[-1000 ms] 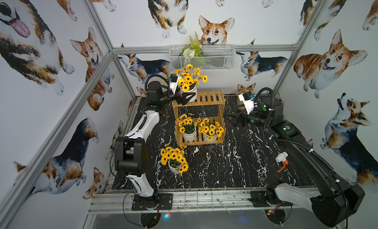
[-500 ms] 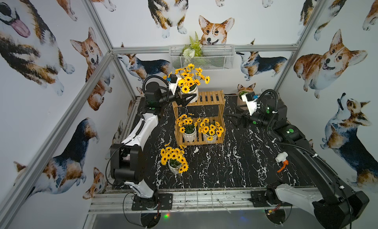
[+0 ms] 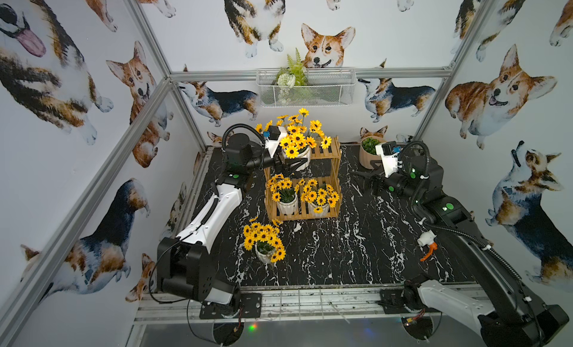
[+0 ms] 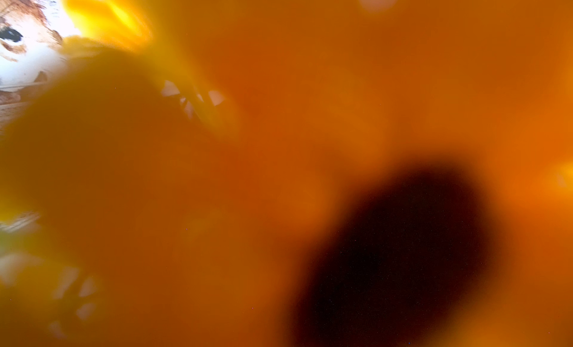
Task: Take the sunflower pots off the shelves
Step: Pick up the sunflower pot from the shelf, then place the sunflower pot at the center of the board.
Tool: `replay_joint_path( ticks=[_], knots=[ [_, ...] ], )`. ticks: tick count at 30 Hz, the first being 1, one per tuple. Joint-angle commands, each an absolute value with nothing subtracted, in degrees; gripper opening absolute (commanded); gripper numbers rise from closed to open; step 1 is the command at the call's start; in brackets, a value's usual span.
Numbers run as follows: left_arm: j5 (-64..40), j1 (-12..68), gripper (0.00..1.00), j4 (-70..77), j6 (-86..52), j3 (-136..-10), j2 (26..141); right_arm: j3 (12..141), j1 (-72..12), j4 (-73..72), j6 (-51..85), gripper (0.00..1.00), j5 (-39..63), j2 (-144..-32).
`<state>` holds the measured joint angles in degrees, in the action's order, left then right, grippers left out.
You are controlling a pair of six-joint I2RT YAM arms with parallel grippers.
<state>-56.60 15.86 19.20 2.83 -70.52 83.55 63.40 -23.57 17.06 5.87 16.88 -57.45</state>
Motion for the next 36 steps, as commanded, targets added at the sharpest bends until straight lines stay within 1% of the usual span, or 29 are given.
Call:
replay_joint_path(
  ticks=[1,19,27,28,36],
  knots=[
    [-55.25,17.57,0.00,20.22,5.54,-68.69,81.08,63.54,-23.55,19.16,6.50,1.00,11.41,-56.70],
    [-47.04,28.08,0.00,21.08,6.23,-55.51,71.28,63.02,-22.33,24.07,11.06,1.00,3.60,-53.44],
    [-41.66,32.89,0.00,23.27,6.35,-49.40,67.97,62.09,-21.97,24.08,11.87,1.00,2.67,-52.39],
    [-40.91,33.65,0.00,23.67,6.42,-47.17,67.70,61.98,-21.95,24.01,11.87,1.00,2.79,-52.29],
    [-35.53,40.67,0.00,27.49,6.13,-42.75,68.10,61.44,-21.97,23.82,12.22,1.00,2.73,-51.28]
  ],
)
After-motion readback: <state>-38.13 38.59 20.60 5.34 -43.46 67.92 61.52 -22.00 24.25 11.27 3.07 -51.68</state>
